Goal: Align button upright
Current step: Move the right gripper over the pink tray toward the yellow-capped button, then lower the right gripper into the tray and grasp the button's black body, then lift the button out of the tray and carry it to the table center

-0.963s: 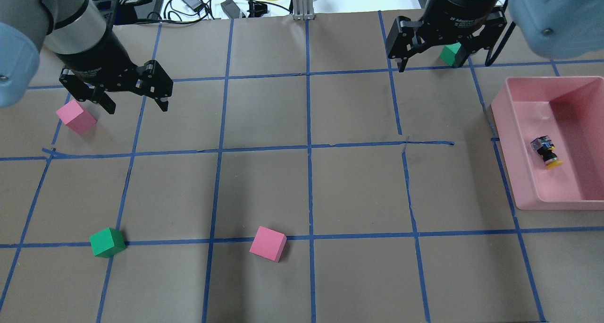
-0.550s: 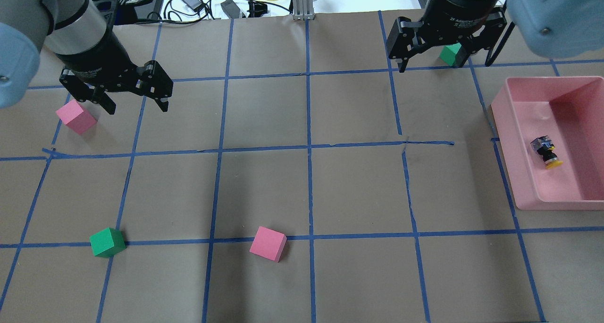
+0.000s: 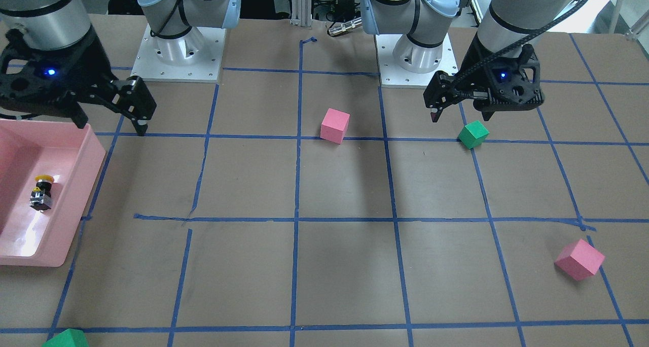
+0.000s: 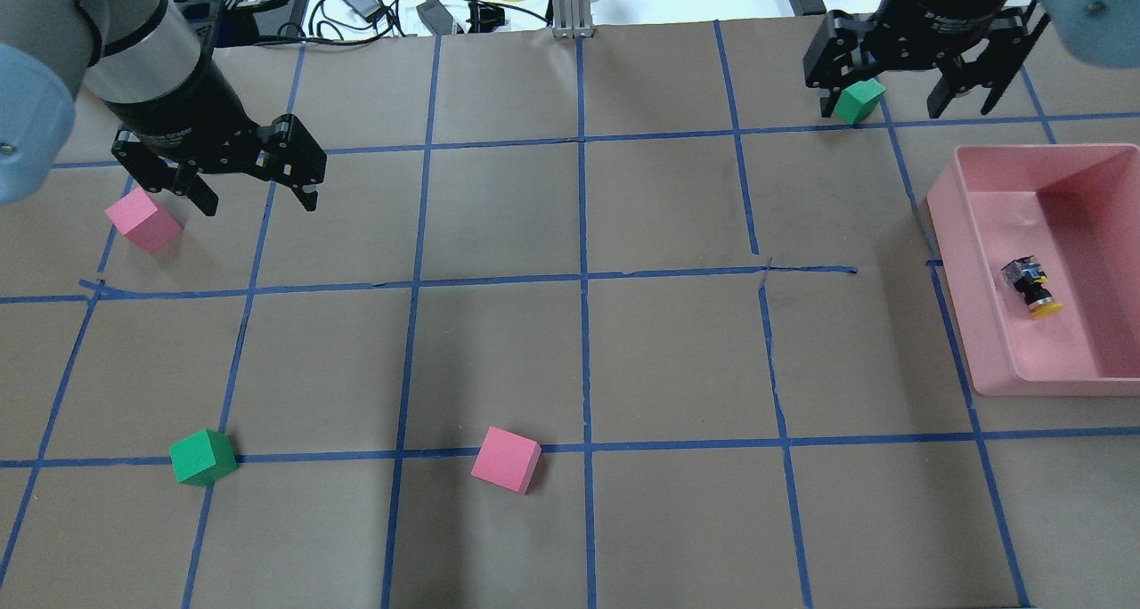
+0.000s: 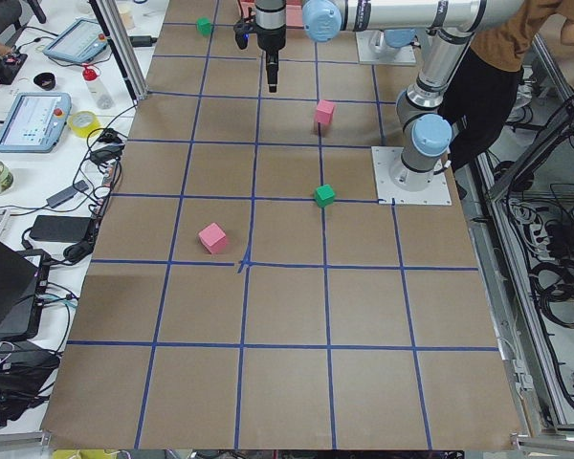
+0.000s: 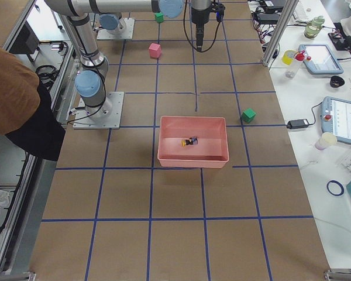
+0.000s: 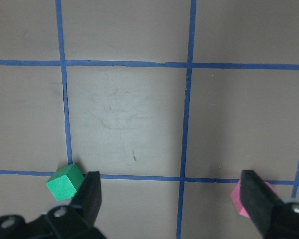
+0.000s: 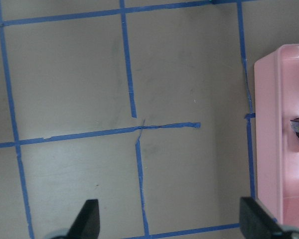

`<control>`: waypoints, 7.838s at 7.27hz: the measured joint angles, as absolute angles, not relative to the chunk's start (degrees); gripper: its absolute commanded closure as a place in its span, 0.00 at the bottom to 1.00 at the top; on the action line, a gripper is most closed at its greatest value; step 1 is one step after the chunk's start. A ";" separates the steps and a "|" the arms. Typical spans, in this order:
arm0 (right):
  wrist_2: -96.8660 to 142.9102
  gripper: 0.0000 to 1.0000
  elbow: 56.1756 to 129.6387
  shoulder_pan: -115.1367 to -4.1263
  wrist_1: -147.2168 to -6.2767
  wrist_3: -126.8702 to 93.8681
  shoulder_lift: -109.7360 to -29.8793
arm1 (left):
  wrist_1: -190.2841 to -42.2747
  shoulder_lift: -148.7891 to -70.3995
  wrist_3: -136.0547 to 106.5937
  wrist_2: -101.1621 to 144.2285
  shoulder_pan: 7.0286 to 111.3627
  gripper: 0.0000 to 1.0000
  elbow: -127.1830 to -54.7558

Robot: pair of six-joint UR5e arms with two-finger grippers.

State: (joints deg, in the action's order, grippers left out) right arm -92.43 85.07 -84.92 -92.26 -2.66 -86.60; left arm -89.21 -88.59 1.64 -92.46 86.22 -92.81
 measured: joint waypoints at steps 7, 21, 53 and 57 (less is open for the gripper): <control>-91.92 0.00 100.39 -59.96 -113.76 27.25 -79.92 | -89.21 -88.52 1.75 -92.46 86.13 0.00 -92.49; -88.71 0.00 109.02 -53.14 -128.00 40.82 -72.74 | -88.67 -88.42 1.73 -92.48 85.96 0.00 -92.81; -86.14 1.00 93.10 -94.49 -118.61 -5.80 -73.38 | -88.59 -88.42 2.20 -92.46 85.61 0.00 -92.81; -86.08 1.00 93.51 -108.30 -122.16 -14.89 -66.82 | -88.59 -88.42 2.25 -92.46 85.61 0.00 -92.81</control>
